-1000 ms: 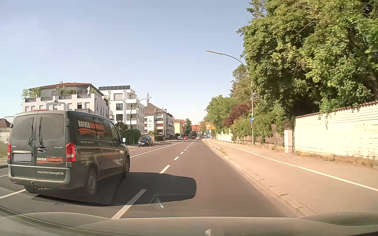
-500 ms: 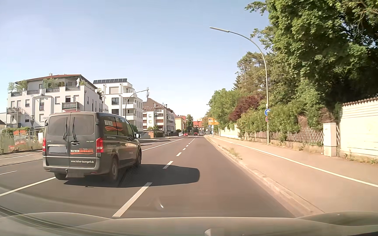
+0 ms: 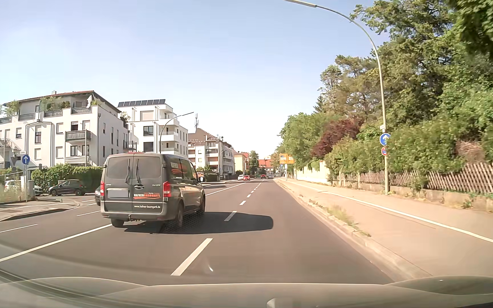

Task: Follow the waypoints while adhering to traffic rules and regulations

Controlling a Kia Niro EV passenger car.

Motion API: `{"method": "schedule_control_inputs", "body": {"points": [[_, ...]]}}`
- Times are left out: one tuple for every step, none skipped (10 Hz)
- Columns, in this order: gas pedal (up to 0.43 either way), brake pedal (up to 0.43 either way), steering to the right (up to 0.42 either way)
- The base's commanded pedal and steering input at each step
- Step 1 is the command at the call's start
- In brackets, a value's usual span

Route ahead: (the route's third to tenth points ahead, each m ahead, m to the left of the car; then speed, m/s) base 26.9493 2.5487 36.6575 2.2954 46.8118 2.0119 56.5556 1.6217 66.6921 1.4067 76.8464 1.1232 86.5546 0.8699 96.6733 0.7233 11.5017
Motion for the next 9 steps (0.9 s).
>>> {"method": "schedule_control_inputs", "body": {"points": [[0.157, 0.0, -0.024], [0.15, 0.0, -0.024], [0.15, 0.0, -0.025], [0.15, 0.0, -0.026], [0.138, 0.0, -0.025], [0.13, 0.0, -0.026], [0.13, 0.0, -0.026], [0.13, 0.0, -0.025], [0.13, 0.0, -0.025]]}}
